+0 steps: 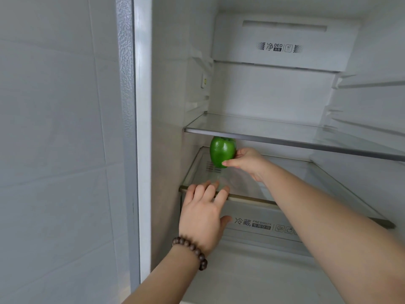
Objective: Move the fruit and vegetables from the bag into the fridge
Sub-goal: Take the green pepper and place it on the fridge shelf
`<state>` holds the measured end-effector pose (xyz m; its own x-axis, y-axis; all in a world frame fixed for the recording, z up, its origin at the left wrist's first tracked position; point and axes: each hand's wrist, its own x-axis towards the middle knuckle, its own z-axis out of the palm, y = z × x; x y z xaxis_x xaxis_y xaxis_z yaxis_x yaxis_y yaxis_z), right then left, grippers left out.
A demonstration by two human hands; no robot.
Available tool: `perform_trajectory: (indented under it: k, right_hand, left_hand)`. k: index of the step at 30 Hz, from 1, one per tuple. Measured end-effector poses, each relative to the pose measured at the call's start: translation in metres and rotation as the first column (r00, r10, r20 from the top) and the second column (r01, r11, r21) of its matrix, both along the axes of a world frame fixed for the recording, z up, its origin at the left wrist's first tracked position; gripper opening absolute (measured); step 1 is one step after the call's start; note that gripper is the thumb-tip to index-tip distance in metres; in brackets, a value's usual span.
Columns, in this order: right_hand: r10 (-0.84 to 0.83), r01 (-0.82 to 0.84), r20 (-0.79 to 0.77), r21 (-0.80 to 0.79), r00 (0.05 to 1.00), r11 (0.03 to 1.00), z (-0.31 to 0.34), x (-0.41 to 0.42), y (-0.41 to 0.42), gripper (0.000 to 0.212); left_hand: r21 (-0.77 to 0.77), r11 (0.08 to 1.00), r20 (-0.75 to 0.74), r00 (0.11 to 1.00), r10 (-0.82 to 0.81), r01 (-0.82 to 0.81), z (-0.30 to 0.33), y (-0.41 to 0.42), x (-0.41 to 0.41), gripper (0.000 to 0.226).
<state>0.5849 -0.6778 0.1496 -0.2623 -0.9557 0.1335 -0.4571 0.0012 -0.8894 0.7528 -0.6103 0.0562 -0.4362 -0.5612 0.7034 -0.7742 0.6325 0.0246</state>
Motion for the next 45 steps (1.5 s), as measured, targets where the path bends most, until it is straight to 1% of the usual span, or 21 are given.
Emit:
perform_trajectory:
  k: [3,4,6,7,8,11,13,15,18,23,26,28,33,37,40,42,45]
  right_hand:
    - [0.017,-0.017,0.028,0.018,0.999,1.0,0.0,-0.001,0.002,0.028]
    - [0.015,-0.016,0.031,0.023,0.999,1.0,-0.001,-0.003,0.003,0.039]
    - [-0.002,0.002,0.002,0.047,1.0,0.999,-0.001,-0.005,0.008,0.08]
    - [-0.011,0.012,-0.029,0.052,1.0,0.999,0.0,-0.005,0.013,0.091]
    - [-0.016,0.019,-0.064,0.042,0.998,0.999,0.0,-0.005,0.018,0.094]
    - [-0.057,0.05,-0.21,-0.039,0.976,0.998,-0.002,-0.001,0.044,0.086]
    - [-0.13,0.097,-0.299,-0.123,0.945,0.988,-0.006,0.003,0.067,0.077]
    - [-0.203,0.136,-0.358,-0.203,0.911,0.97,-0.012,0.008,0.091,0.069]
    - [-0.267,0.148,-0.431,-0.29,0.862,0.945,-0.025,0.016,0.123,0.063]
    - [-0.317,0.147,-0.523,-0.34,0.791,0.929,-0.056,0.02,0.159,0.061]
    - [-0.311,0.118,-0.567,-0.351,0.763,0.929,-0.074,0.023,0.178,0.062]
    - [-0.297,0.096,-0.58,-0.351,0.759,0.931,-0.085,0.026,0.191,0.063]
    - [-0.207,0.009,-0.66,-0.29,0.722,0.957,-0.12,0.041,0.23,0.064]
    - [-0.042,-0.136,-0.662,-0.215,0.748,0.967,-0.162,0.062,0.274,0.061]
    - [0.078,-0.234,-0.627,-0.171,0.775,0.957,-0.195,0.078,0.308,0.059]
    - [0.138,-0.271,-0.597,-0.139,0.791,0.952,-0.216,0.093,0.323,0.06]
    - [0.244,-0.372,-0.576,-0.114,0.78,0.921,-0.243,0.131,0.344,0.059]
  left_hand:
    - [0.002,1.0,-0.001,1.0,0.007,-0.007,0.001,0.001,0.0,0.063]
    - [0.002,1.0,0.0,1.0,0.008,-0.008,0.001,0.001,0.0,0.063]
    - [-0.005,1.0,-0.002,1.0,0.008,-0.008,0.002,0.002,0.0,0.062]
    - [-0.009,1.0,-0.006,1.0,0.007,-0.007,0.002,0.002,0.0,0.062]
    - [-0.013,1.0,-0.01,1.0,0.007,-0.007,0.002,0.003,0.0,0.062]
    - [-0.023,1.0,-0.011,1.0,0.009,-0.009,0.002,0.003,0.0,0.062]
    - [-0.023,1.0,-0.005,1.0,0.007,-0.007,0.001,0.003,0.0,0.061]
    - [-0.013,1.0,0.006,1.0,0.004,-0.004,0.002,0.002,0.001,0.062]
    - [-0.004,1.0,0.015,1.0,-0.003,0.003,0.002,0.001,0.002,0.064]
    - [0.054,0.998,0.024,1.0,-0.016,0.015,0.0,0.018,0.008,0.071]
    - [0.136,0.989,0.025,0.998,-0.053,0.05,-0.005,0.04,0.018,0.074]
    - [0.188,0.982,0.037,0.999,-0.037,0.03,-0.011,0.059,0.026,0.071]
    - [0.318,0.94,0.073,0.992,0.103,-0.121,-0.045,0.122,0.045,0.07]
    - [0.444,0.866,0.065,0.973,0.223,-0.228,-0.09,0.187,0.065,0.071]
    - [0.485,0.818,0.061,0.945,0.322,-0.31,-0.121,0.24,0.086,0.072]
    - [0.522,0.776,0.054,0.922,0.383,-0.353,-0.137,0.271,0.103,0.072]
    - [0.548,0.696,0.089,0.86,0.503,-0.464,-0.157,0.317,0.141,0.076]
